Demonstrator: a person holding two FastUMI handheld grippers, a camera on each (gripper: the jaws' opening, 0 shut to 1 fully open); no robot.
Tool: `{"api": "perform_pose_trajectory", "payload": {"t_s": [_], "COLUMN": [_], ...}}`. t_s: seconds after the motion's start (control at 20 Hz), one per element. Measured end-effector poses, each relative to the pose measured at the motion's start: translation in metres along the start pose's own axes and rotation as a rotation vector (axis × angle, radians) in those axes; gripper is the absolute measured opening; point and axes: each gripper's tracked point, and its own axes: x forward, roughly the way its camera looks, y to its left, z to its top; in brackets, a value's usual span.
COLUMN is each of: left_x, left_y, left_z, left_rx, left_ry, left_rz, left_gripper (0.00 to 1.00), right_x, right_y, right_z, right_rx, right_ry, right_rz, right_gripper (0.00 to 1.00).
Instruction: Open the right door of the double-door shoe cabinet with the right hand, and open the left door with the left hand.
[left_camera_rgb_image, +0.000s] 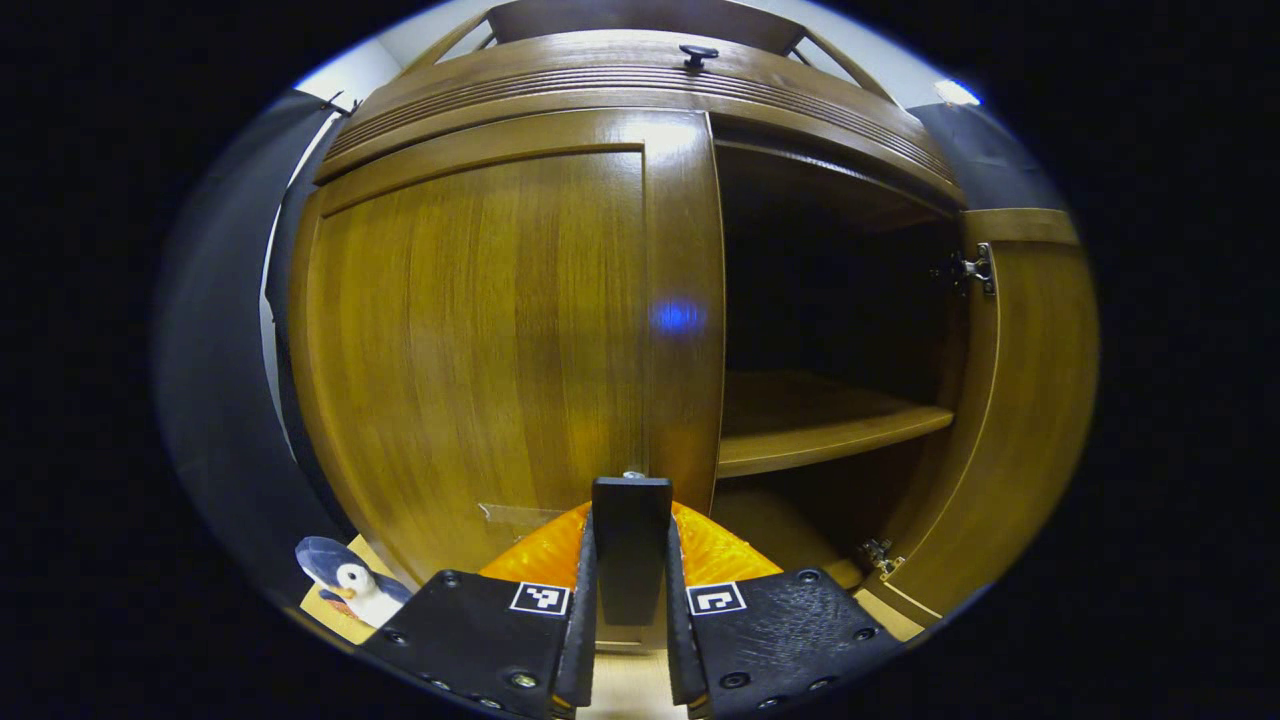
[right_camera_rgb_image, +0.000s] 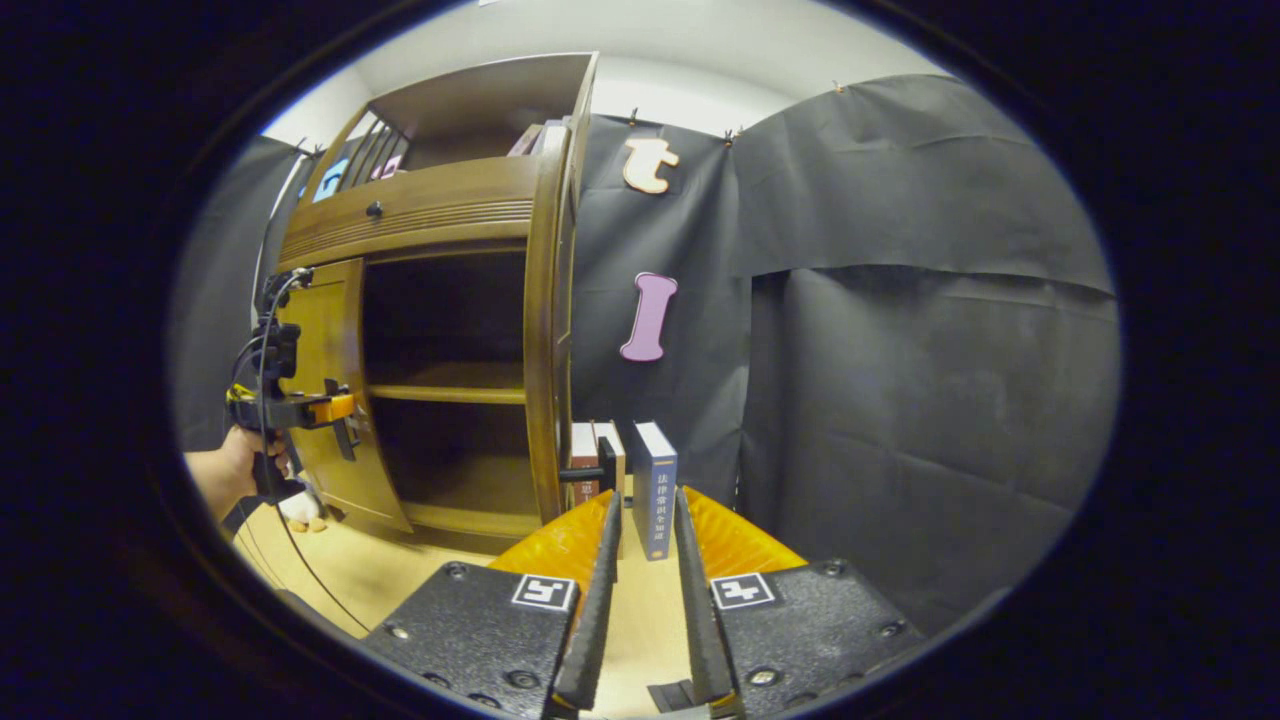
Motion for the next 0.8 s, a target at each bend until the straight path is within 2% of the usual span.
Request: {"api": "perform_pose_trajectory", "payload": {"t_s": [0.05, 0.35, 0.6, 0.8], "left_x": [-0.006, -0.039, -0.069, -0.095], "left_y": [0.001, 0.01, 0.02, 0.033], "left_z": [-0.001, -0.006, -0.011, -0.015], "left_rx": [-0.004, -0.013, -0.038, -0.044], "left_ry": [0.003, 0.004, 0.006, 0.003], "left_rz": [0.0, 0.005, 0.018, 0.03], "left_gripper": [0.28, 0.29, 0.28, 0.28], "right_x": [0.0, -0.004, -0.017, -0.025], "right_y": [0.001, 0.005, 0.015, 0.036], "right_z": [0.0, 0.0, 0.002, -0.001], "right_rx": [0.0, -0.004, -0.004, -0.009], "right_ry": [-0.002, -0.001, -0.006, 0.006], "right_rz": [0.001, 0.002, 0.015, 0.056], "right_gripper": [0.4, 0.45, 0.46, 0.47]}}
